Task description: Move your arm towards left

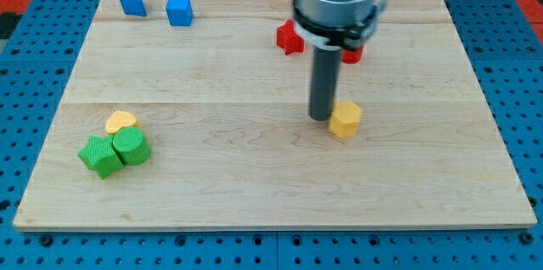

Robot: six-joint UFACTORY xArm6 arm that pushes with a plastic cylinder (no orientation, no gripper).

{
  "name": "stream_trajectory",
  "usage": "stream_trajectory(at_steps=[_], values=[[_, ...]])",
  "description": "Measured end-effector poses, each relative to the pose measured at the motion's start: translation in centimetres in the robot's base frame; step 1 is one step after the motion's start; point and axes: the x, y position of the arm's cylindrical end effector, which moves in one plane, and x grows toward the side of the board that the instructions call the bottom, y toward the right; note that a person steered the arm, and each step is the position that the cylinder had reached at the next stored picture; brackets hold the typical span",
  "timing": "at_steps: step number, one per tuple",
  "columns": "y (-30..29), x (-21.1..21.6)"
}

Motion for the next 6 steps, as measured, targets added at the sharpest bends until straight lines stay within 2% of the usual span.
stream_trajectory(at_steps=[1, 2, 3, 4, 5, 6], values=[[5.2, 0.2], [-0.4, 1.7], [-7.6, 0.2], [-13.5, -4.2], [-21.9, -4.4], [-31.5, -2.0]])
